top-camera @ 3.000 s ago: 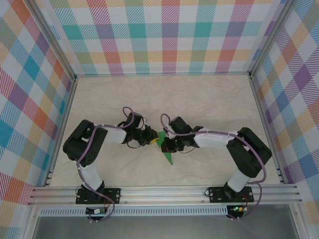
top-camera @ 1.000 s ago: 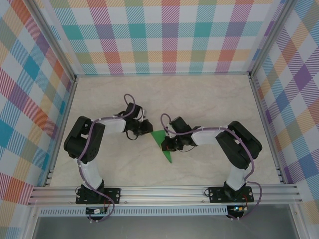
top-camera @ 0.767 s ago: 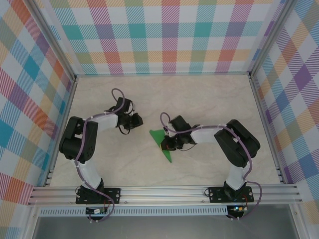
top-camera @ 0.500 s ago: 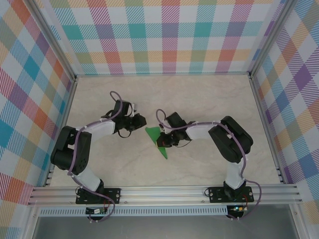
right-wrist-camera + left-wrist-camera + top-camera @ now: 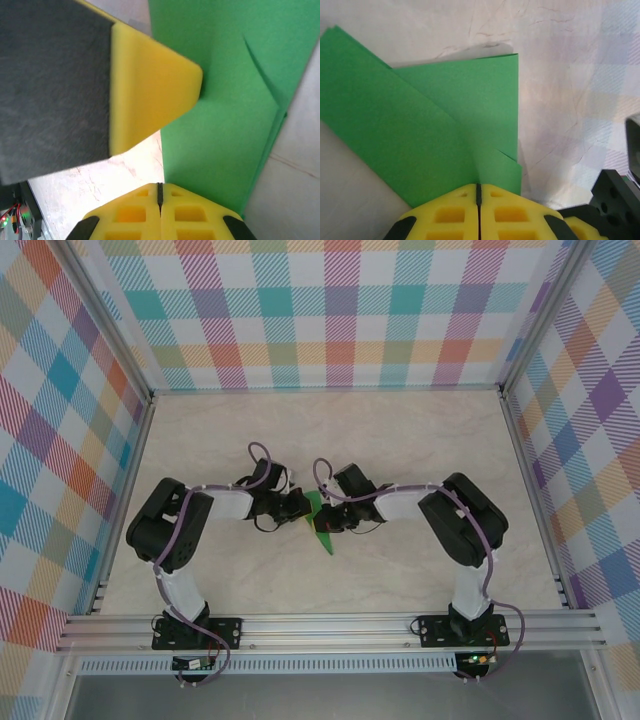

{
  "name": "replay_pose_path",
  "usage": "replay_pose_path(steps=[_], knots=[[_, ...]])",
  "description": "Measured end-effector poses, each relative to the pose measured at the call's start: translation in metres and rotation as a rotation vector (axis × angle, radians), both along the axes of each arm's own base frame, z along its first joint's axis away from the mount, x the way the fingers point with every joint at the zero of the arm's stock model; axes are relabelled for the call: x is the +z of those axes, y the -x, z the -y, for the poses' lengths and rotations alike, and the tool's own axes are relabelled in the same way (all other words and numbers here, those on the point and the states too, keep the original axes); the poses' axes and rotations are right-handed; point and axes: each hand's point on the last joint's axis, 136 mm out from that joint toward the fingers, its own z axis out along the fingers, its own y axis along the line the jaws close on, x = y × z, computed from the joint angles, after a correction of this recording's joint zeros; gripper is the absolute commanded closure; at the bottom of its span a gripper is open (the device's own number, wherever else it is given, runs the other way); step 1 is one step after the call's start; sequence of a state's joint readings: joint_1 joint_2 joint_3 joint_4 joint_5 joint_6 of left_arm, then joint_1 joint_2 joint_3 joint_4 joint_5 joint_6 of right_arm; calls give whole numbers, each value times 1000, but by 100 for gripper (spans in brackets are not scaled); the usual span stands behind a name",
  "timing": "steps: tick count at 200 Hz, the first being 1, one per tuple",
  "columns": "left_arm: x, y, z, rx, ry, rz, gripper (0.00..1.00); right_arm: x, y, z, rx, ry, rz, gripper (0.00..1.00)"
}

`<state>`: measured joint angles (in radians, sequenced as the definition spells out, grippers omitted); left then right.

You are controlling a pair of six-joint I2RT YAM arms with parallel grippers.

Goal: Fold a paper plane with a square sheet of paper (pick it up from the middle)

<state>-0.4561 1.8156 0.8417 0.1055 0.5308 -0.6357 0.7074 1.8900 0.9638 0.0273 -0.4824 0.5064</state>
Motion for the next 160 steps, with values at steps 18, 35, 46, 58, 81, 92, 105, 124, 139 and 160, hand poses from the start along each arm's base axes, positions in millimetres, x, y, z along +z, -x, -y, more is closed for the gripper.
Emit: replay_pose_path(steps=[18,35,46,58,81,92,105,124,139,160], knots=[[0,-3,1,2,3,2,95,6,3,5,-7,9,3,95],[0,-3,1,3,3,1,95,7,5,9,-15,28,-4,95],[-1,-3,1,4,2,1,95,4,7,13,-22,46,-18,95],[-1,-3,1,5,0,1,95,-1,11,16,-28,68,-35,95],[-1,-4,0,13,-2,-2,96,-4,14,18,-31,87,-47,95],[-1,-4,0,17,-2,-5,96,-5,16,17,-27,92,-47,95],[-2,-4,0,26,-4,-9,96,-6,18,15,-20,93,-45,95],[-2,-5,-1,34,-5,-12,96,-6,19,14,-16,94,-40,95],[-2,-5,-1,41,-6,-16,96,-7,19,14,-15,95,-37,95],[-3,-5,-1,52,-5,-25,96,-8,21,15,-5,84,-17,96]])
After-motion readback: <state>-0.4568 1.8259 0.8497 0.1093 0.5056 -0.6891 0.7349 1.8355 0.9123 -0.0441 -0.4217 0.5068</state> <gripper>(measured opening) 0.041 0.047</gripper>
